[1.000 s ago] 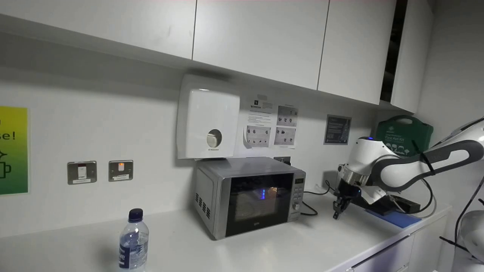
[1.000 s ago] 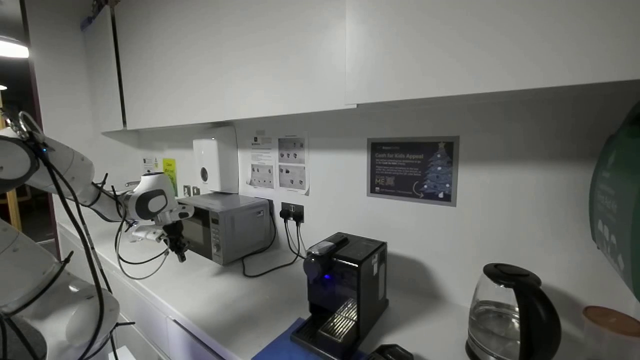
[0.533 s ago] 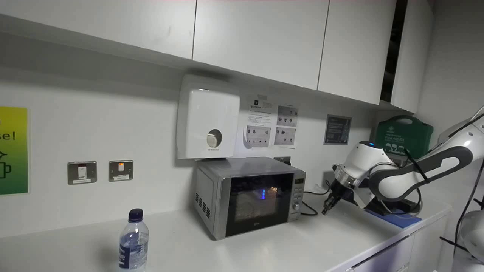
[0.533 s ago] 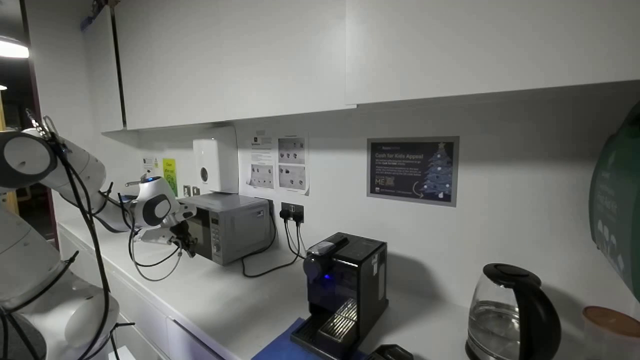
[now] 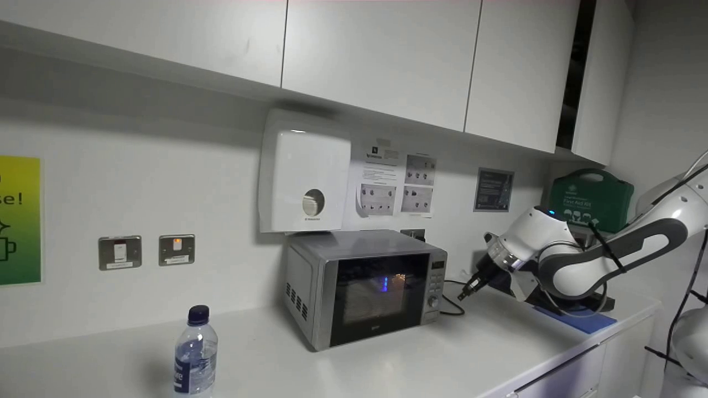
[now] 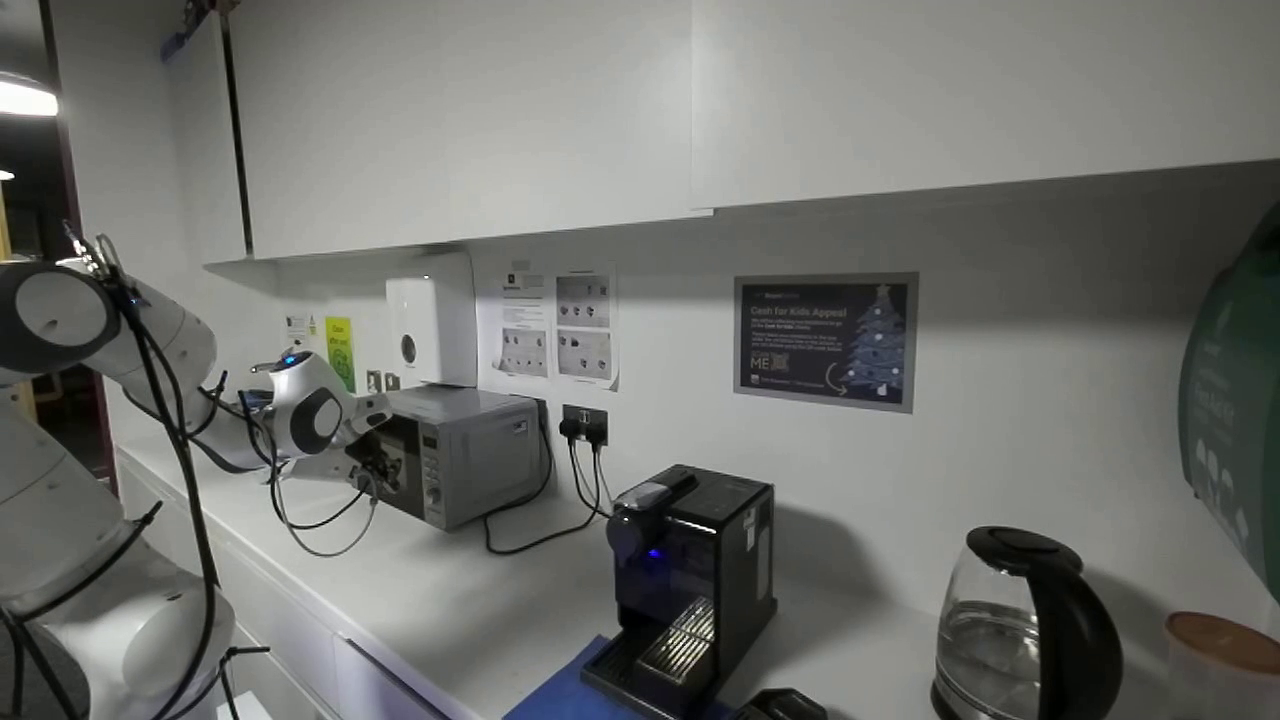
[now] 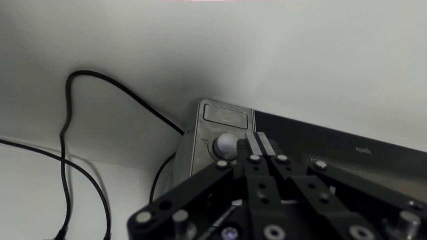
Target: Press a button on the microwave to switch the light off
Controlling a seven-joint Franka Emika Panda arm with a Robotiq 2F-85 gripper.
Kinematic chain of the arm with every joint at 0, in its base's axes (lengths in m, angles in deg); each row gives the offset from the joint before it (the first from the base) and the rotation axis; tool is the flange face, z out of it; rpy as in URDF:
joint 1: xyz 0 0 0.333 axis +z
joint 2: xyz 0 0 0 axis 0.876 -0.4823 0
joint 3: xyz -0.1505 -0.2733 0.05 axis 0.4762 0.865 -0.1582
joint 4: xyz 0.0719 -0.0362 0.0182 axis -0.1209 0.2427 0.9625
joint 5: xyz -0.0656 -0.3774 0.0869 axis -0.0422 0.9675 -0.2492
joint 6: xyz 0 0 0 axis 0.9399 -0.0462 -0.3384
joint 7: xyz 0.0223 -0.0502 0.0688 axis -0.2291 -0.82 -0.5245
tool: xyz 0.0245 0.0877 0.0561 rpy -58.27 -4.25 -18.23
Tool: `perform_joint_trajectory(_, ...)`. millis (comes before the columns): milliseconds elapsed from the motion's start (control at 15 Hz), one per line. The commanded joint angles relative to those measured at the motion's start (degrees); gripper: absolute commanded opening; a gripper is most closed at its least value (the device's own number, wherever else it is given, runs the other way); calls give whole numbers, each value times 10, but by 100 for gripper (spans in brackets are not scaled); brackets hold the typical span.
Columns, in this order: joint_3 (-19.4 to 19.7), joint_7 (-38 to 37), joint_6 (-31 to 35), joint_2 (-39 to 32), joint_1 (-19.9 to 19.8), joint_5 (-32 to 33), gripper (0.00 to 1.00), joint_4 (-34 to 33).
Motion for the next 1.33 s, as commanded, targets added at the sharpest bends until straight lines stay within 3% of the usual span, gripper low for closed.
perform_joint_trajectory(0,0,0,10,0,-1,1,0,0)
perform_joint_trajectory(733,-1,0,10,-1,0,1,0,0)
perform_joint_trajectory(1267,-25,-15,57,-4,-46,36,0,11)
